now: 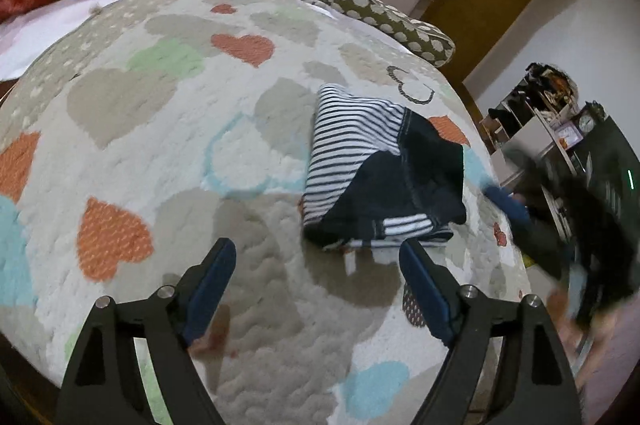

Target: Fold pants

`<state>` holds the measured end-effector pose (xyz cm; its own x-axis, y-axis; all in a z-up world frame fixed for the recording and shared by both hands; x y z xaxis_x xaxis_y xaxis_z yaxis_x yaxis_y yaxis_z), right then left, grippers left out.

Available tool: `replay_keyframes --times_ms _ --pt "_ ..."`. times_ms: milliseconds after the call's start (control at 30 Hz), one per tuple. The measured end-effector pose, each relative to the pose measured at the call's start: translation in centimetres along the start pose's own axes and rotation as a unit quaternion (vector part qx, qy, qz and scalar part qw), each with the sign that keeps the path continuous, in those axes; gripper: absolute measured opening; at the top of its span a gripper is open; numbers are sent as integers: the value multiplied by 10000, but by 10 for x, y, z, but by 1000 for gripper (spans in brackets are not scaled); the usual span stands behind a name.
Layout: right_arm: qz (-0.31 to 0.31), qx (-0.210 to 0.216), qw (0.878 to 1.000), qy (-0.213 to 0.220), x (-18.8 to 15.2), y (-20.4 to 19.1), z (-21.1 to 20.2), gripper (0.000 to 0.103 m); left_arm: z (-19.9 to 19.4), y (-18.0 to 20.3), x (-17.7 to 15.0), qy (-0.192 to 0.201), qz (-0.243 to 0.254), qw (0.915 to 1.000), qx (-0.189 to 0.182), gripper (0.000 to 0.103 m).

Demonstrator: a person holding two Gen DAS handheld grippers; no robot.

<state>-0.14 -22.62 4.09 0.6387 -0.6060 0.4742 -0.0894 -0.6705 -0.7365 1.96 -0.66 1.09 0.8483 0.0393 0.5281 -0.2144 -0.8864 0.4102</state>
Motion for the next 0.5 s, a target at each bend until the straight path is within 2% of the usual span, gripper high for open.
replay_keyframes --times_ms 133,233,267,333,400,467,500 --pt "232 595 9961 -610 31 -14 64 59 23 8 -3 -313 -35 9994 -150 83" --pt "828 1100 9823 -1271 29 -10 114 59 31 13 -11 -474 31 9985 -272 83" --pt "1001 1030 9805 -1338 29 -1 129 58 31 13 -12 -480 79 9985 -260 83" --pt "1023 750 9855 -1125 35 13 138 50 27 12 -12 -454 169 9985 -263 83" --pt "1183 710 9868 -847 43 28 132 41 21 10 -6 -360 197 9986 -323 83" --pt "1376 560 9880 -417 54 41 112 43 19 7 2 -323 147 9985 -419 83" --pt "1384 403 9894 -180 60 48 98 49 19 7 7 -313 110 9983 -483 83"
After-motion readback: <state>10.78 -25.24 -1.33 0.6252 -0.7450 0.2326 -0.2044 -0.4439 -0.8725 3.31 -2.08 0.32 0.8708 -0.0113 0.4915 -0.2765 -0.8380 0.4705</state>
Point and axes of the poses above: each gripper's, at about its wrist camera, not at the fingertips, and z roughly the way its jaws point, y to its right, x to its top, the point moved 6 cm from there along z, roughly the way its jaws point
